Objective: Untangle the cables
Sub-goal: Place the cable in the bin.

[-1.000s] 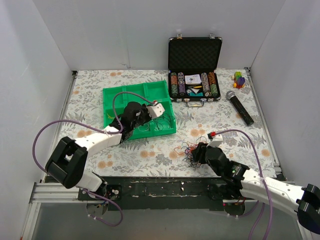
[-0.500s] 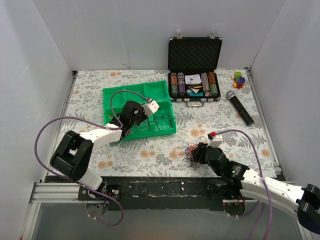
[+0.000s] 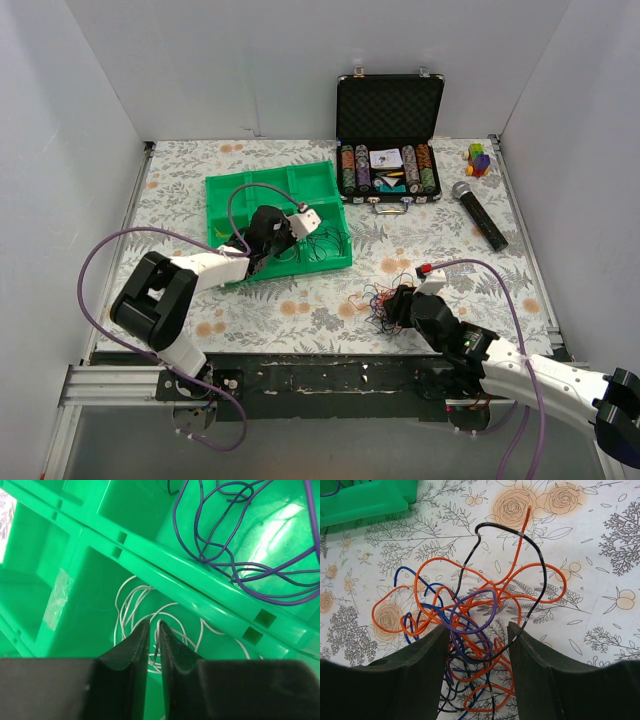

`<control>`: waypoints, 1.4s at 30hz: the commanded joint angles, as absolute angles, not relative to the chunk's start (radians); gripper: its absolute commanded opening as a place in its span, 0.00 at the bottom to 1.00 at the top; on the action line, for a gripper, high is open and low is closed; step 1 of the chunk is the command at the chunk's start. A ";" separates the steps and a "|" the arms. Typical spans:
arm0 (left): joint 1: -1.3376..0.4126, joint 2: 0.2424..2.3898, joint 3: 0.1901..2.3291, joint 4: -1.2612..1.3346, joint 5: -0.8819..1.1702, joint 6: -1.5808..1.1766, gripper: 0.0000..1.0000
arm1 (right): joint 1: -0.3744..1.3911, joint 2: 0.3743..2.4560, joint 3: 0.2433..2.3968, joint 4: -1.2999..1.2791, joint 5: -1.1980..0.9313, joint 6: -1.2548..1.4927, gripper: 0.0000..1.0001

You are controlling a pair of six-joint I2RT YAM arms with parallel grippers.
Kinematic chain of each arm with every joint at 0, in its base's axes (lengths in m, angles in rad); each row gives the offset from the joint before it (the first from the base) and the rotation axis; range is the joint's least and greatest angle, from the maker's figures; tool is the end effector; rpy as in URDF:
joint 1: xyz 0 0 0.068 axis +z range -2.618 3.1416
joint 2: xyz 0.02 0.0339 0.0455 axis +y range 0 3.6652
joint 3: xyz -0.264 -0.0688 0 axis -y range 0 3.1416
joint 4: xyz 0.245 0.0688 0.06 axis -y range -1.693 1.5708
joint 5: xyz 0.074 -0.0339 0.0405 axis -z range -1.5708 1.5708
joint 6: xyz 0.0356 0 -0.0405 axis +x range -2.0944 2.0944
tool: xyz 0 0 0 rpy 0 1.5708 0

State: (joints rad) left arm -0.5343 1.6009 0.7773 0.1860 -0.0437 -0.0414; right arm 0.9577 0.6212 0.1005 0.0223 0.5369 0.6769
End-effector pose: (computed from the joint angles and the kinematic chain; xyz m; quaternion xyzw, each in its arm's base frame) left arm 0.2818 -0.1649 0.1732 0.2083 0.8683 -0.1090 0.4368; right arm 0.0952 0.1037 0.1473 0.0182 0.8397 0.2032 0.5033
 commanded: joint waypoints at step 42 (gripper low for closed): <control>-0.934 1.555 0.880 0.147 0.474 0.038 0.69 | 0.960 0.549 0.106 0.002 0.512 0.689 0.58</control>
